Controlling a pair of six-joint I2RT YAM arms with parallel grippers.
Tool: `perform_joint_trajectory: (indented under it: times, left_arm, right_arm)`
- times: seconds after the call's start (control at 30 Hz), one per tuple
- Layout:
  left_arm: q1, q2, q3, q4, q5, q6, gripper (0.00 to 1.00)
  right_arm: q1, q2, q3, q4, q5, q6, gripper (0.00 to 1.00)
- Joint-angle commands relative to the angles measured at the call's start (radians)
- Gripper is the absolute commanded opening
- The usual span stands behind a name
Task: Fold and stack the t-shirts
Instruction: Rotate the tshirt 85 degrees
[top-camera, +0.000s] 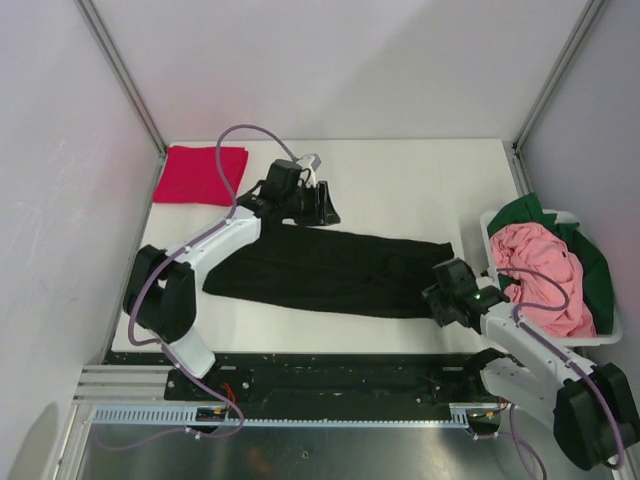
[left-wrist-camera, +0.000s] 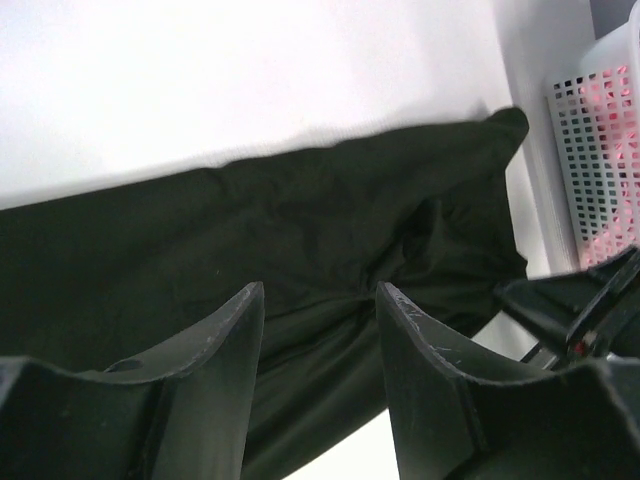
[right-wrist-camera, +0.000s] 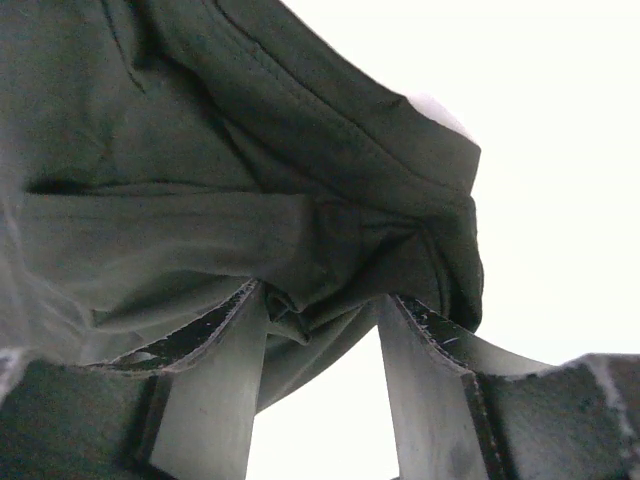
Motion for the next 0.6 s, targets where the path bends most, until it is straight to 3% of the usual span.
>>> perform_joint_trajectory:
  times: [0.0, 0.17, 0.4, 0.57]
  left_arm:
    - [0.005, -0.079, -0.045, 0.009, 0.006, 0.026, 0.54]
    - [0.005, -0.113, -0.119, 0.009, -0.005, 0.030, 0.54]
    - [0.004, -0.136, -0.185, 0.004, -0.021, 0.045, 0.54]
    - [0.005, -0.153, -0.216, -0.024, -0.040, 0.061, 0.54]
  right_arm:
    - [-0.195, 0.059, 0.001, 0.199, 0.021, -0.214, 0.50]
    - [-0.400, 0.318, 0.112, 0.426, -0.126, -0.371, 0.45]
    - [-0.400, 0.816, 0.570, 0.439, -0.272, -0.489, 0.39]
    - [-0.384, 1.018, 0.752, 0.451, -0.313, -0.519, 0.38]
